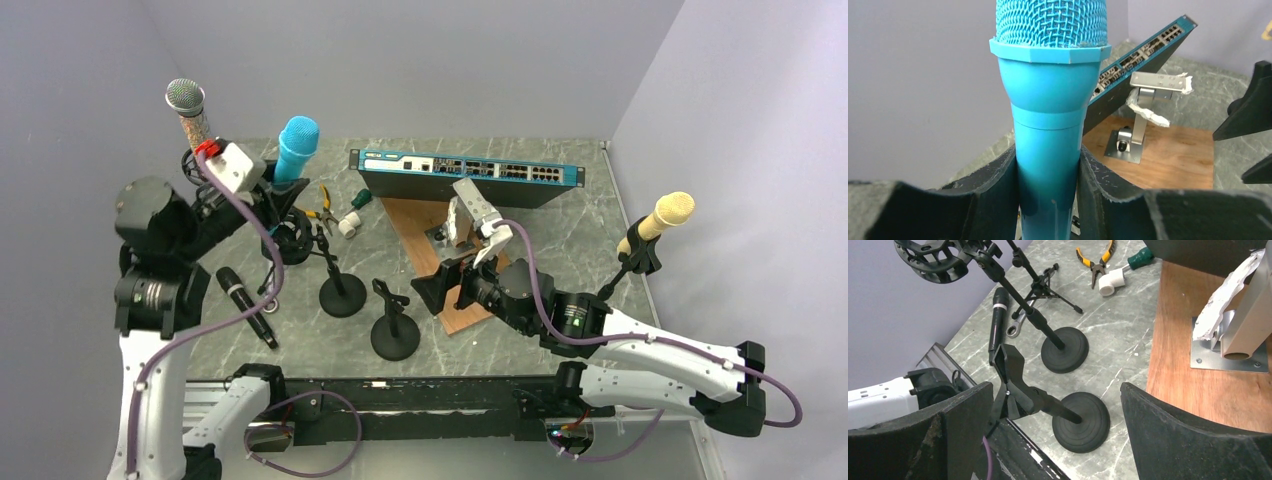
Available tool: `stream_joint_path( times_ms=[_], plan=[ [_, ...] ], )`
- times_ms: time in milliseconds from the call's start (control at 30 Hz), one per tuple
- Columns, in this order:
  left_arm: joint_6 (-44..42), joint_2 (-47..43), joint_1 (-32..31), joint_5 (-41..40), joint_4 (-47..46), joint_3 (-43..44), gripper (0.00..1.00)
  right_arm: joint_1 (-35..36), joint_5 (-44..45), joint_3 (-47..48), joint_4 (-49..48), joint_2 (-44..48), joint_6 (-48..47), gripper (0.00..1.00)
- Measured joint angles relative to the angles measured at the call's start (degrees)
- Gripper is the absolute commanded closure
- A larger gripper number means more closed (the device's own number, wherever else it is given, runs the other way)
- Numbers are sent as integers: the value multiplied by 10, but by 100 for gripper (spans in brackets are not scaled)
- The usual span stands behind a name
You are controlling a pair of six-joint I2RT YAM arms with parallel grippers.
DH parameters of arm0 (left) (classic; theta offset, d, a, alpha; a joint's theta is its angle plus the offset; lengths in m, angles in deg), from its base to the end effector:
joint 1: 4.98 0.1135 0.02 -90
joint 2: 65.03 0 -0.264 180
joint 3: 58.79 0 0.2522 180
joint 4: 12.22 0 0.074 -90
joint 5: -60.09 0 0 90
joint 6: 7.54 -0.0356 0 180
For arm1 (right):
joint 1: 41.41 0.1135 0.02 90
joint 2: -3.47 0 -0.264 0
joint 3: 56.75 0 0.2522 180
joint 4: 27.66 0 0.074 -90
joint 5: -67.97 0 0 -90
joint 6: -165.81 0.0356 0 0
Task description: Remove the microphone from the stand
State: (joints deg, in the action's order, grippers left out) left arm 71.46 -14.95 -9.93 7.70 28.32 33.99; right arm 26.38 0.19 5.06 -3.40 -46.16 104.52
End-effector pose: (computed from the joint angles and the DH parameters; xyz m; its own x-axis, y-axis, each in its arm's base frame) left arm 0.1357 -0.0336 0.4909 0.1658 0.1374 -0.9765 0.6563 0.7237 0.2133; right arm 0.0881 0.1802 0.3455 -0.4139 0.1626 -0.8957 -0.5911 0.7002 0.4003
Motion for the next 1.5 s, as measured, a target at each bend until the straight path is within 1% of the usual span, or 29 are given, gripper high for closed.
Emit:
stream_joint_path(
  times_ms=[67,167,233,300,367,433,533,633,700,733,767,833,933,1067,1200,1300,1367,1400,1500],
  plan=[
    [9,-25,0,-4,-3,0,62,0,0,-4,-2,2,-2,0],
    [22,-65,0,-33,-10,-3,71,0,0,-17,-6,9,-6,0],
    [32,-103,0,-78,-12,-10,75,0,0,-25,-7,15,-8,0],
    [38,-136,-1,-127,-11,-13,76,0,0,-30,-7,19,-11,0],
    [47,-169,-2,-193,-11,-18,78,-2,0,-34,-7,23,-15,0],
    [61,-197,-2,-271,-9,-22,91,-3,-1,-36,-7,29,-18,0],
    [94,-221,-2,-408,-1,-28,96,-4,-1,-38,-7,39,-24,0],
    [124,-221,-2,-525,18,-35,96,-6,-1,-38,-7,48,-30,0],
    [143,-216,-2,-596,39,-48,94,-7,0,-39,-7,55,-32,0],
    [152,-211,-2,-627,49,-56,94,-7,0,-42,-7,60,-32,0],
    [164,-206,-2,-657,58,-69,97,-8,0,-44,-6,64,-32,0],
    [180,-195,-2,-704,70,-97,100,-9,3,-49,-3,73,-33,0],
    [211,-176,-2,-758,85,-155,100,-10,7,-54,1,85,-32,0],
    [249,-159,1,-794,98,-241,100,-10,14,-57,3,94,-32,0],
    [278,-149,29,-786,105,-310,100,-10,15,-57,6,95,-32,0],
    [289,-137,92,-751,101,-345,99,-10,15,-57,7,94,-32,0],
    [293,-129,155,-712,93,-367,99,-10,14,-57,7,91,-32,0],
    [294,-120,197,-681,90,-377,100,-10,14,-57,8,88,-32,0],
    [298,-80,277,-619,90,-388,100,-10,14,-57,10,81,-32,0]
  ],
)
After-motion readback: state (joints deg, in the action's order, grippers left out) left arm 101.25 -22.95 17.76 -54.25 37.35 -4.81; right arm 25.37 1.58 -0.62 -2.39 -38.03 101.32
